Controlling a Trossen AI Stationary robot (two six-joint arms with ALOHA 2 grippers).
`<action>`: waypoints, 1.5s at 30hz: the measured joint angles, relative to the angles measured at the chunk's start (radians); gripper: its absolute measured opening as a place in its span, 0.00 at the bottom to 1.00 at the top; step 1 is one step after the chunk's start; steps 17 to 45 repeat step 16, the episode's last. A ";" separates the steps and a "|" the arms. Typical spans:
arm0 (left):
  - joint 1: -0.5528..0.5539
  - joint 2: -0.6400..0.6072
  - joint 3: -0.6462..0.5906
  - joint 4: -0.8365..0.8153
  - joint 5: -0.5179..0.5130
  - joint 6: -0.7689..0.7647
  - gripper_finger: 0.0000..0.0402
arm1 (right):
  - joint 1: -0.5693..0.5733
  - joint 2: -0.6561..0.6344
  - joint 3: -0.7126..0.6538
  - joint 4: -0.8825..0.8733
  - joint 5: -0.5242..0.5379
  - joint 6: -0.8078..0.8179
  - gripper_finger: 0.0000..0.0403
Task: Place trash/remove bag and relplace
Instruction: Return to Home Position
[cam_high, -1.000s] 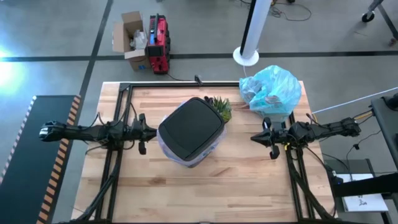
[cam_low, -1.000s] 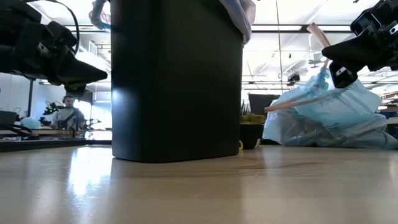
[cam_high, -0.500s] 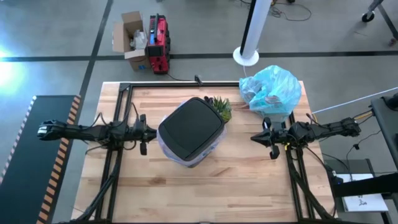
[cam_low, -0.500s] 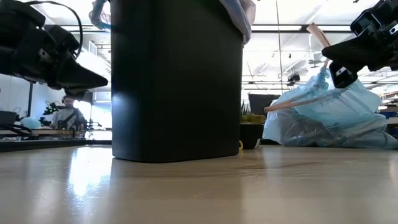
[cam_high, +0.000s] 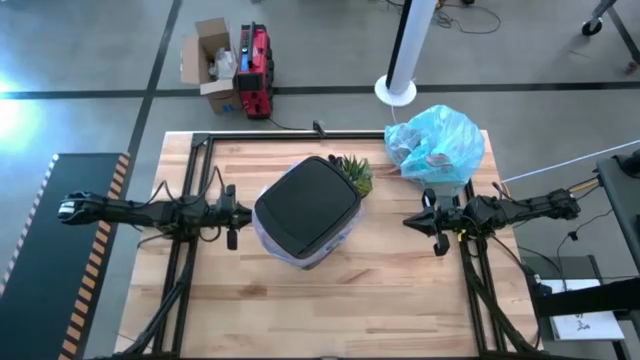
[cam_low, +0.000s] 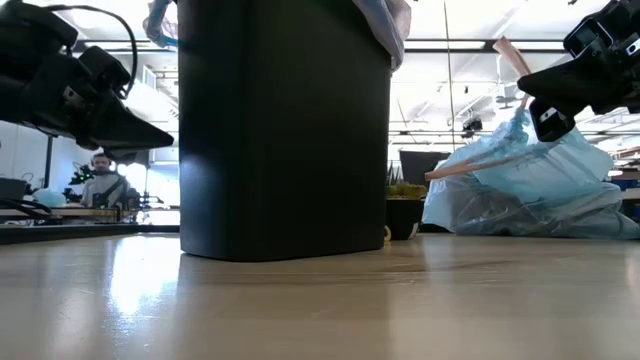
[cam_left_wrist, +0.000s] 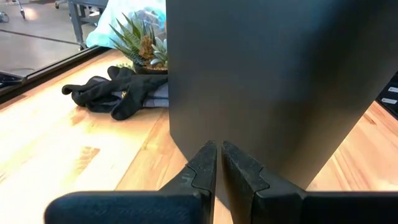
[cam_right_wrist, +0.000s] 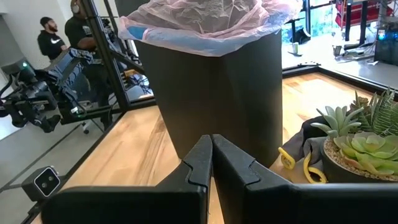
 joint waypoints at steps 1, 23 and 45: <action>0.000 0.002 0.000 0.000 0.000 0.000 0.02 | 0.000 0.000 0.000 0.000 0.000 0.000 0.00; 0.000 0.020 0.001 0.000 0.000 0.000 0.02 | 0.000 0.000 0.000 0.000 0.000 0.000 0.00; 0.000 0.020 0.001 0.000 0.000 0.000 0.02 | 0.000 0.000 0.000 0.000 0.000 0.000 0.00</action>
